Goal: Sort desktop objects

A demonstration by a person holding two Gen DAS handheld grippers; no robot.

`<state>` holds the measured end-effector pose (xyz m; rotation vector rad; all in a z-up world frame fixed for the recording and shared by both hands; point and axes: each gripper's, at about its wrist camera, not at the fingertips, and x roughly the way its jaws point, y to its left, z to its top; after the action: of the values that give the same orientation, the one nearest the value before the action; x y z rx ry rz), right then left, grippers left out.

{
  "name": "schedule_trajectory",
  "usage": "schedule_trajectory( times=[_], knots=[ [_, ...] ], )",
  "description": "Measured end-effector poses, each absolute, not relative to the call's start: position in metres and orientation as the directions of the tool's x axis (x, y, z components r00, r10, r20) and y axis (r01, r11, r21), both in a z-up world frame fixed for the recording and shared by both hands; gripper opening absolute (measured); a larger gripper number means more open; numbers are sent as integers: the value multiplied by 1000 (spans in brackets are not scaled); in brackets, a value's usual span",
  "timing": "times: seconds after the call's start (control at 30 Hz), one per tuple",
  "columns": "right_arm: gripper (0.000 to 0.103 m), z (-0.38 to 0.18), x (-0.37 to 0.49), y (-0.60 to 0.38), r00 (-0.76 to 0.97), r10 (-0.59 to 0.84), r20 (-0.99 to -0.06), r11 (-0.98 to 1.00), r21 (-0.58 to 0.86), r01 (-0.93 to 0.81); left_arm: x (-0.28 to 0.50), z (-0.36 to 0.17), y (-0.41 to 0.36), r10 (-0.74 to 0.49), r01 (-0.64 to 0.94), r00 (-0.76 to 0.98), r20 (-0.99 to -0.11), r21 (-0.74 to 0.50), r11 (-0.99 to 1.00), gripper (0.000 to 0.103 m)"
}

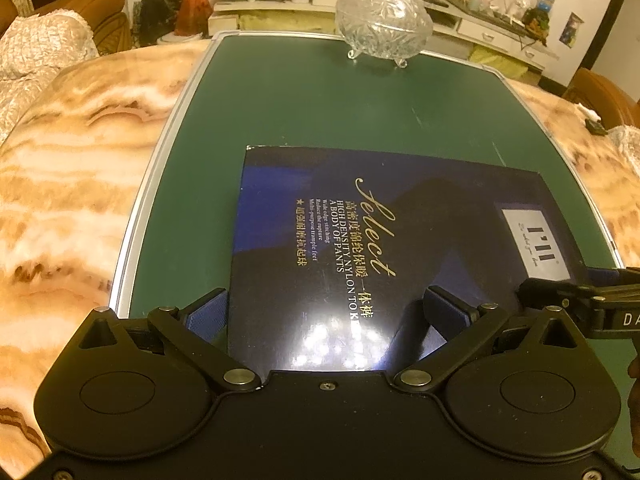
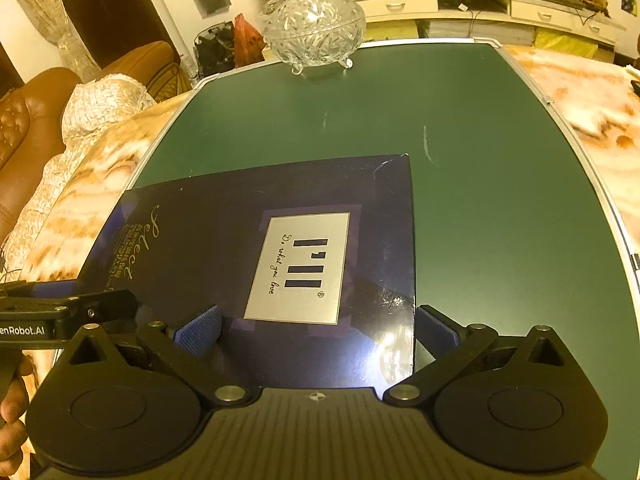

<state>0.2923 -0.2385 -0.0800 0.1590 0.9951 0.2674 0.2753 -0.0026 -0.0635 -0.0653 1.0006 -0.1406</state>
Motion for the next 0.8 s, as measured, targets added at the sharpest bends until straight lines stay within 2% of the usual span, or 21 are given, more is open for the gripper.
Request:
schedule_trajectory(
  times=[0.3, 0.8],
  knots=[
    [103, -83, 291, -237, 507, 282, -814, 959, 228, -167, 279, -68, 0, -153, 91, 523, -838, -123, 988, 103],
    [103, -89, 306, -247, 488, 315, -814, 948, 297, -116, 284, -74, 2, -167, 98, 519, -838, -136, 986, 103]
  ],
)
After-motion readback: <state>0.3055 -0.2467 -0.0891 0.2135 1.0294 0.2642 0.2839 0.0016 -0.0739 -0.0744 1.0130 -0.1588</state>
